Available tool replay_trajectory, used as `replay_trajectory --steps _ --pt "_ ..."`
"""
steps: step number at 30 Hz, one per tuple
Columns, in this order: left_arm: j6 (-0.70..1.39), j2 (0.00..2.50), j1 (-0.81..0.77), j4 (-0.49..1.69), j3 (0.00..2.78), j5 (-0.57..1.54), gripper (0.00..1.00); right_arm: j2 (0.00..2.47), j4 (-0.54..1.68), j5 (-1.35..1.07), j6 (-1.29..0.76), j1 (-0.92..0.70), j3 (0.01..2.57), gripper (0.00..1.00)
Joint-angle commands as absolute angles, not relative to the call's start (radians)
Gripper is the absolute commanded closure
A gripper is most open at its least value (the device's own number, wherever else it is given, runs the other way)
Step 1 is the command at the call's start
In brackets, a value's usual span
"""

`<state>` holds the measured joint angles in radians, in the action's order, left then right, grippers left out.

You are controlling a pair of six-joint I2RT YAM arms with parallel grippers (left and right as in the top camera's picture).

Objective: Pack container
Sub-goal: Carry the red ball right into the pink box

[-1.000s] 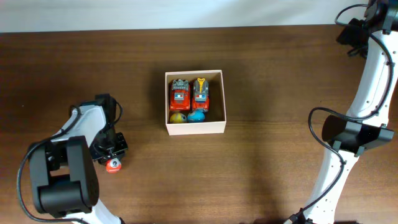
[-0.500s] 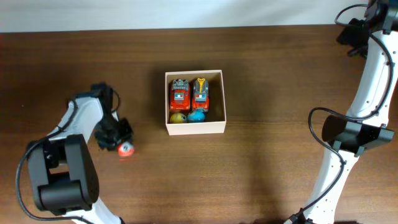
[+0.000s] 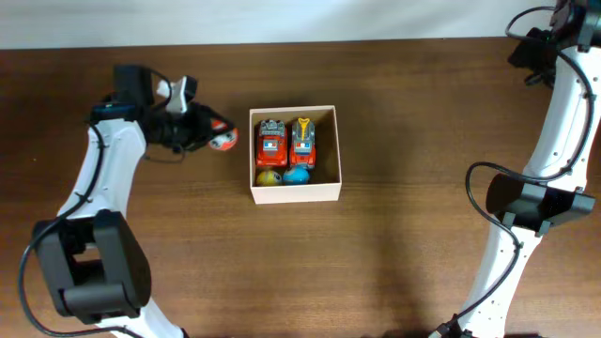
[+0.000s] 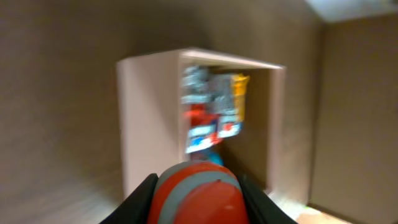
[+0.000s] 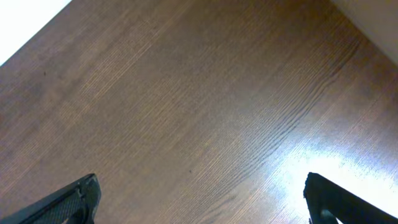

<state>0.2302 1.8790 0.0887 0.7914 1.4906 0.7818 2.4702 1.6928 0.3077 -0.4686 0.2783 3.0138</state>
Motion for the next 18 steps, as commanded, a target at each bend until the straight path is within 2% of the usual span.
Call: replay_trajectory --steps 1,5,15,18 --pt "0.177 1.886 0.028 0.728 1.509 0.927 0.72 2.441 1.698 0.326 -0.477 0.282 3.029 0.01" --pt "0.093 1.886 -0.036 0.707 1.509 0.885 0.72 2.441 1.699 0.326 -0.477 0.282 3.029 0.01" --pt "-0.02 1.886 -0.221 0.853 1.509 0.444 0.73 2.441 1.699 0.326 -0.477 0.282 3.029 0.01" --pt "-0.02 1.886 -0.253 0.868 1.509 0.367 0.73 2.441 1.699 0.326 -0.477 0.282 3.029 0.01"
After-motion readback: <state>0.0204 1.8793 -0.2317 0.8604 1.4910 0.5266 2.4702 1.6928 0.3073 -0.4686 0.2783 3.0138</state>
